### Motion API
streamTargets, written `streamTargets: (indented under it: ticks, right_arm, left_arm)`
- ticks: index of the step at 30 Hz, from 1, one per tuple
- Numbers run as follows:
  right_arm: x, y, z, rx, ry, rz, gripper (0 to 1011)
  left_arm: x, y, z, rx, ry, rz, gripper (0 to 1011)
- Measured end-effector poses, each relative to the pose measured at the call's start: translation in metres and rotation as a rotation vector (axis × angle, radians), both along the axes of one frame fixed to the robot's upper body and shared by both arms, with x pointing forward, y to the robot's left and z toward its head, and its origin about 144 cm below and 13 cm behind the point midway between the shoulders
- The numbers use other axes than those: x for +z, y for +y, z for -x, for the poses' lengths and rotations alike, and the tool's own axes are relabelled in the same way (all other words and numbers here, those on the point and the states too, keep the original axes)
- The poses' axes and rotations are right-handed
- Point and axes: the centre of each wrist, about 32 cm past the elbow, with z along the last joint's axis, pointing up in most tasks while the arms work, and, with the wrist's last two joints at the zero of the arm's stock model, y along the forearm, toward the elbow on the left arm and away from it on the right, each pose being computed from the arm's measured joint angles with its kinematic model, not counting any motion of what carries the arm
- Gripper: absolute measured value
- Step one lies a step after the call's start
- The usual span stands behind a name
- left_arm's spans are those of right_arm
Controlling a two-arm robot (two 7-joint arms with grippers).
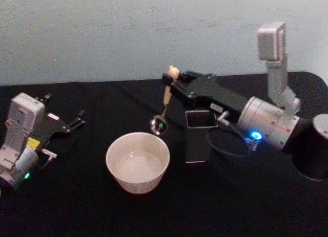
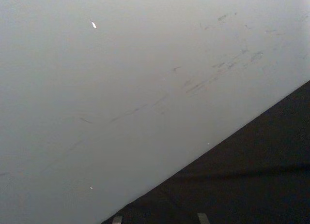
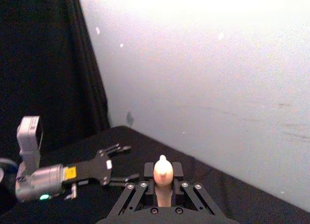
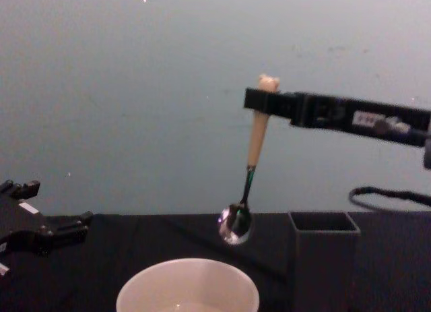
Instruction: Pick up the stirring spoon with one hand, stir inside the cup, then place it back in its original position.
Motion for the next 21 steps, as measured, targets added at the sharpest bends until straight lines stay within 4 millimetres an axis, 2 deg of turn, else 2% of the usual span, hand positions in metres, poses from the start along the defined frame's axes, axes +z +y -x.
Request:
streamTargets:
  ticks: [8, 21]
  right_arm:
    - [0.009, -0.019, 0.002, -0.071, -0.003, -0.047, 218]
    - [0.012, -0.049, 0.010, -0.106, -0.021, -0.066, 221]
  left_arm:
    - [0.000, 0.000, 0.000, 0.000, 0.000, 0.000, 1001]
    - [0.000, 0.000, 0.000, 0.000, 0.000, 0.000, 1001]
